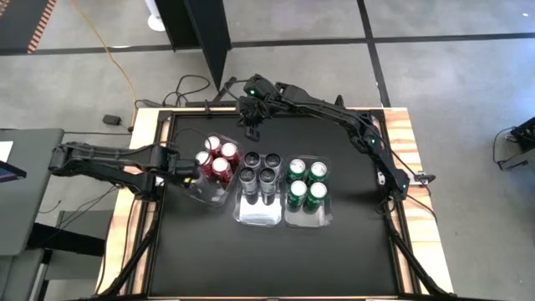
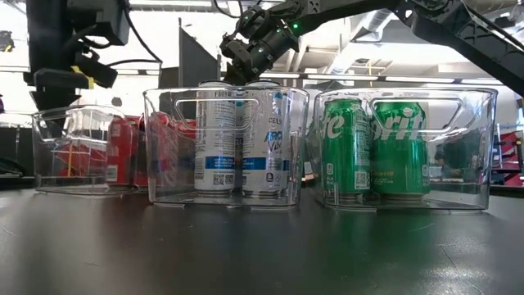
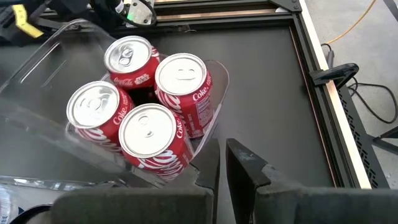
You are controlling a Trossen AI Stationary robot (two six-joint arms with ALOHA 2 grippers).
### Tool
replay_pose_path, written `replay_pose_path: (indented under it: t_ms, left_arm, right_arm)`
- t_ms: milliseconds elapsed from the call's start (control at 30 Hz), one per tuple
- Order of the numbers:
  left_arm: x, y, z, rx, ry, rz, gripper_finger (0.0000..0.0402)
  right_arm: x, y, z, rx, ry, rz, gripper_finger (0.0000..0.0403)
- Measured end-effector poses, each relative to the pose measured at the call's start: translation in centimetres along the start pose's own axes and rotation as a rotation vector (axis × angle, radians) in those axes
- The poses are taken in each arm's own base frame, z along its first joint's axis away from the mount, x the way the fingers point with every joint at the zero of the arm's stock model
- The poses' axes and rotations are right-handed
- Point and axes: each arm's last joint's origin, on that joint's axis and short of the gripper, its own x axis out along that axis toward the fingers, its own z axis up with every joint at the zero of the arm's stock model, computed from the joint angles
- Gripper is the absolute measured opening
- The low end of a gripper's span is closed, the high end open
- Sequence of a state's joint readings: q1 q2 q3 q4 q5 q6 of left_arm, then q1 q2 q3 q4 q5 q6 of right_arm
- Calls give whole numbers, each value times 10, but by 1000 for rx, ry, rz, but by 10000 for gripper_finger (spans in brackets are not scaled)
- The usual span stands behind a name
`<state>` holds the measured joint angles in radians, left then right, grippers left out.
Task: Sort soda cans
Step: Adjust the left transparent bin
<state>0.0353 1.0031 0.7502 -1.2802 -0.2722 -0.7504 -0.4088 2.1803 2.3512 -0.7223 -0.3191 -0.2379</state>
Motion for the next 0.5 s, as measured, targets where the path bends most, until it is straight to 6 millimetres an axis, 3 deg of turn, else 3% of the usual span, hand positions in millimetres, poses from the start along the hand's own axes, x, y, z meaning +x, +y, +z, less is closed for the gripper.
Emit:
replay_pose_path:
  t_ms: [500]
  left_arm:
    - [-1,-13,7,51,5,-217,0]
  right_arm:
    - [0,0,0,0,0,0,47]
